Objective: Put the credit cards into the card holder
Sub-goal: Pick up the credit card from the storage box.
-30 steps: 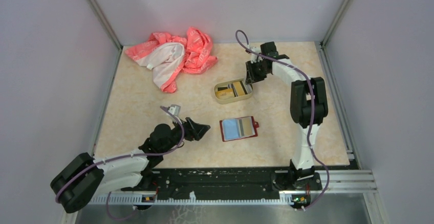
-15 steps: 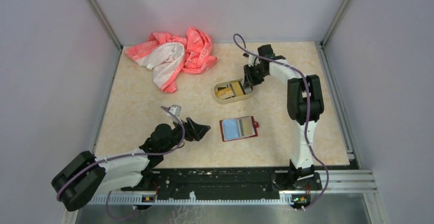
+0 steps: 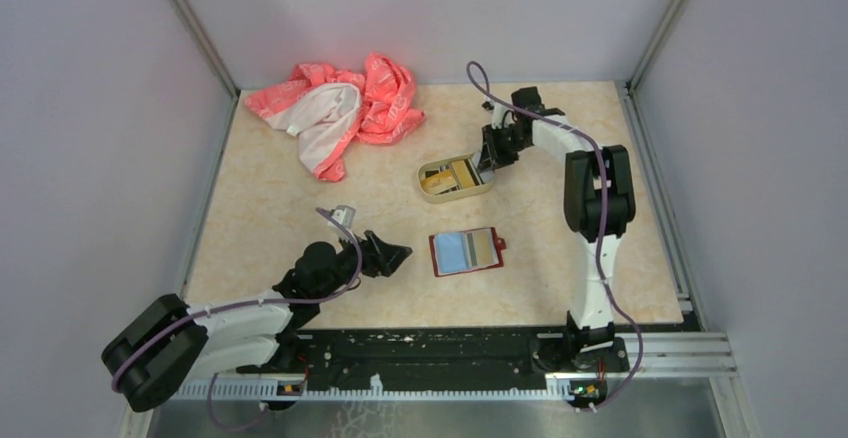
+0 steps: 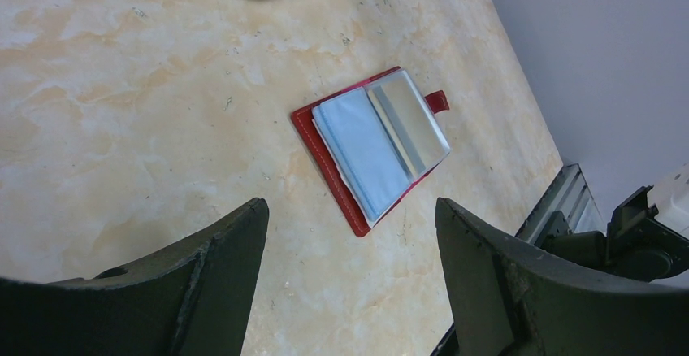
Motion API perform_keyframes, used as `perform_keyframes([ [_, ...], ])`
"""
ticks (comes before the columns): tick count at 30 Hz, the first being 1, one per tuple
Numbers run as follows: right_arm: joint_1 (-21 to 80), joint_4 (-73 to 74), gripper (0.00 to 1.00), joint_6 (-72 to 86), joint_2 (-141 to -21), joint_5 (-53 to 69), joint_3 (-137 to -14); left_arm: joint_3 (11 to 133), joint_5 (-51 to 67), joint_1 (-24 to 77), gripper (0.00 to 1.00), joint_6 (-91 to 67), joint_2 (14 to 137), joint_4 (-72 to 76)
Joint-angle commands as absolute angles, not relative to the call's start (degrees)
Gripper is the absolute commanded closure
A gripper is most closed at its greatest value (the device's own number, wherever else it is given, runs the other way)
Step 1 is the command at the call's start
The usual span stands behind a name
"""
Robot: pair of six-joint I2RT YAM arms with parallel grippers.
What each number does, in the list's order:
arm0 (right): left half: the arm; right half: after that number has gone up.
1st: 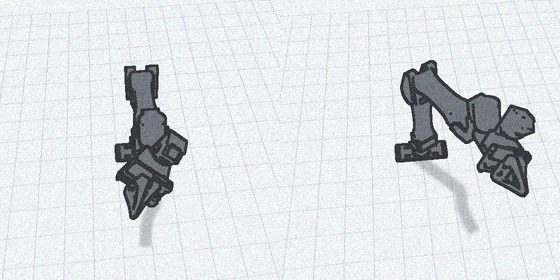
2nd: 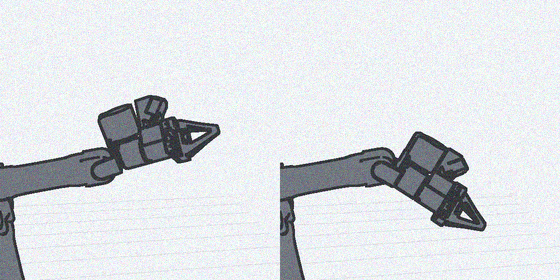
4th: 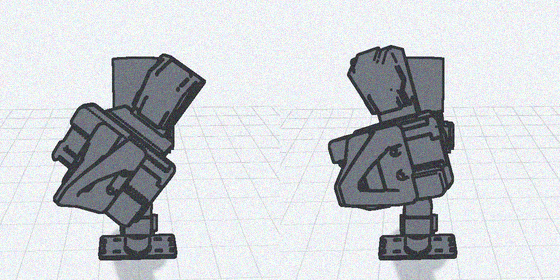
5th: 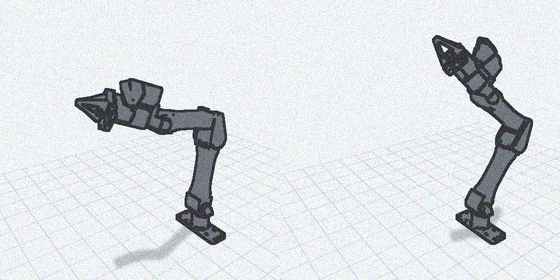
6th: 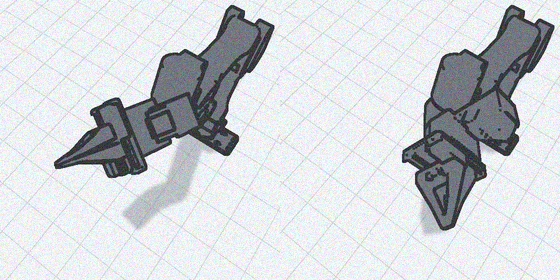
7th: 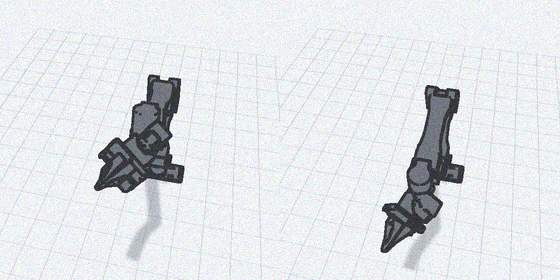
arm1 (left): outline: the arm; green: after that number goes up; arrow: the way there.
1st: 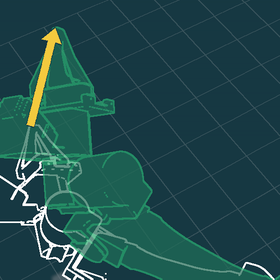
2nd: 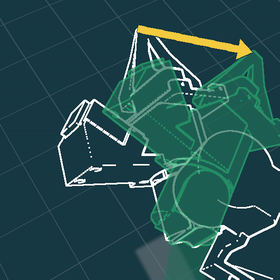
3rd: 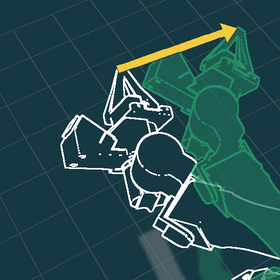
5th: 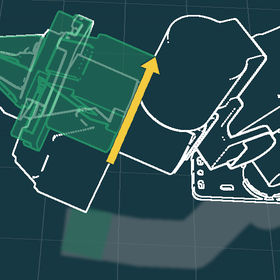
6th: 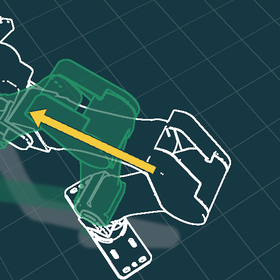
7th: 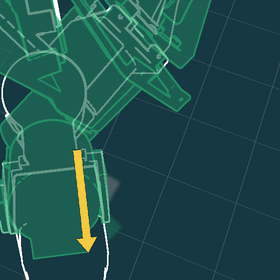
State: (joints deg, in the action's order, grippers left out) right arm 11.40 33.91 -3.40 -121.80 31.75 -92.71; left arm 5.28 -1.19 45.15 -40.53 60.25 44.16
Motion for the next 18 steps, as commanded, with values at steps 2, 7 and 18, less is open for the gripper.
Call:
perform_keyframes([
  [2,9.31,33.69,0.83,-0.78,-121.91,40.70,-94.14,6.06,-0.31,44.82,0.19,-40.87,60.96,46.53],
  [7,8.46,34.11,0.79,-0.43,-123.43,44.80,-94.35,6.02,-0.29,44.85,0.19,-41.12,61.12,46.66],
  [18,6.75,34.64,0.75,-0.44,-123.77,46.34,-94.57,5.72,-0.26,44.82,0.19,-41.24,61.10,46.67],
])
